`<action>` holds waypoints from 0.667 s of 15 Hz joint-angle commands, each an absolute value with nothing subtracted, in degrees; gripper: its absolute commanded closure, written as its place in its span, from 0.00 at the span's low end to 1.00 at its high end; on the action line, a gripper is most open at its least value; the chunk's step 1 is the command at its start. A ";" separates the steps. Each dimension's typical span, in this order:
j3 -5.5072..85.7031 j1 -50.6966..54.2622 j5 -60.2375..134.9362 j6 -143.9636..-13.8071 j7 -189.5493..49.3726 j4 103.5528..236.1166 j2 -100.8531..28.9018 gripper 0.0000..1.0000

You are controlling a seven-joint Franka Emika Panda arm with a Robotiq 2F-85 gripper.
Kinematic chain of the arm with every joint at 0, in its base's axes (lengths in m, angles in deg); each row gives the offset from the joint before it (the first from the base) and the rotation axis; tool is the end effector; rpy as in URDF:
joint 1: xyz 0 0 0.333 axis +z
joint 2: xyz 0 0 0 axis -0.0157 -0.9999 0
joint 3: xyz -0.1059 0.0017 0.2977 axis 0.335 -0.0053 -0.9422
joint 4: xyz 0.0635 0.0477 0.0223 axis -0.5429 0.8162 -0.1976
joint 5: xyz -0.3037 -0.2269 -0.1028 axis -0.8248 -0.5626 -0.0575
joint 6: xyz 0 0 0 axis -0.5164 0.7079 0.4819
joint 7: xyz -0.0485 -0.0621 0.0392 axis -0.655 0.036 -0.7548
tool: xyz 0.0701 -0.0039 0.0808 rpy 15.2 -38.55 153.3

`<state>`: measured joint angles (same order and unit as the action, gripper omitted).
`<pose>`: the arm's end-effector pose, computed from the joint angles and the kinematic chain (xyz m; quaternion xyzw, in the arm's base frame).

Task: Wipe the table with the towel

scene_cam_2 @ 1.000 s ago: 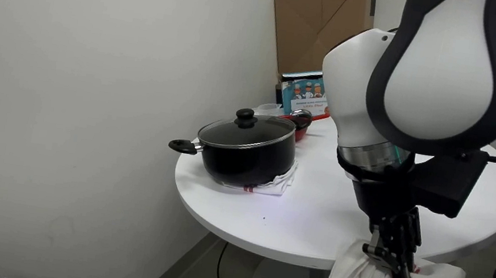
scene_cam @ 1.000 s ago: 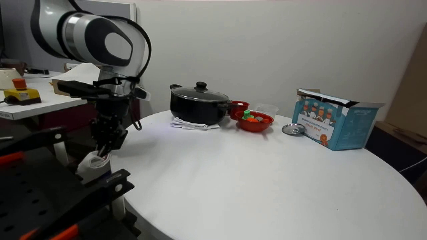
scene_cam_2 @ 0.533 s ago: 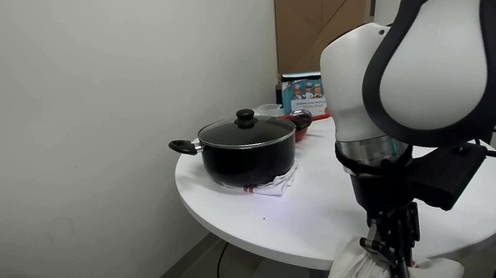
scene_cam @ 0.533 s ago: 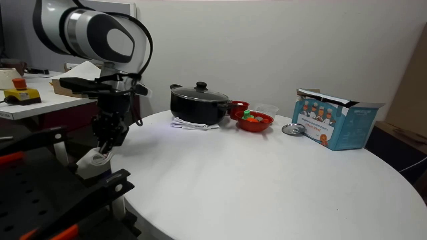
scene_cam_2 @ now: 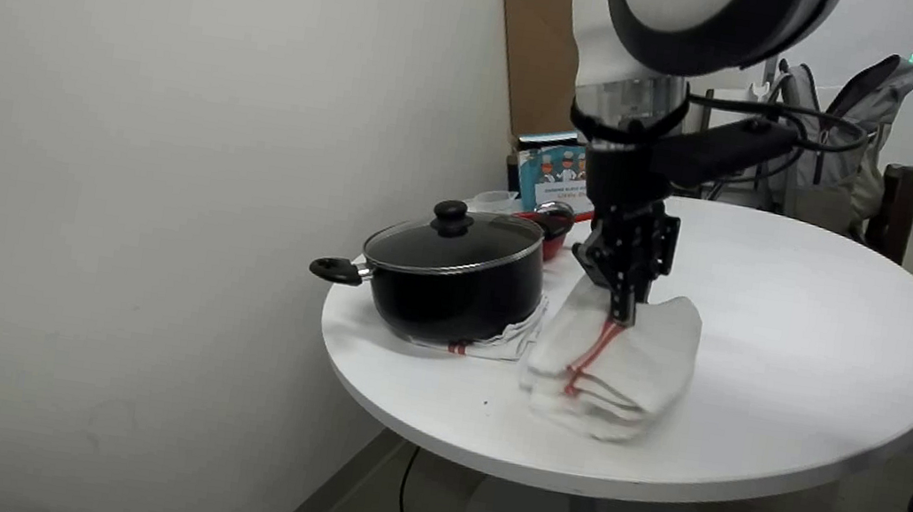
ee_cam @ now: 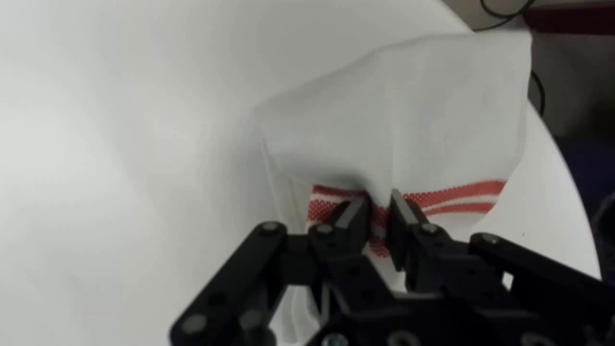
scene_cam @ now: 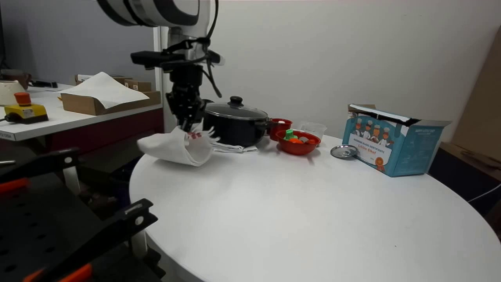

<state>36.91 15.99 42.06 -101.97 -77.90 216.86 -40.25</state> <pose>0.4651 0.1170 0.1553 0.9998 0.0025 -0.0221 0.0019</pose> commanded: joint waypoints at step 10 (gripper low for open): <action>49.32 -0.33 41.23 -101.01 -79.13 208.84 -46.88 0.93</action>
<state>46.78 3.86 40.75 -101.98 -77.97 211.66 -44.15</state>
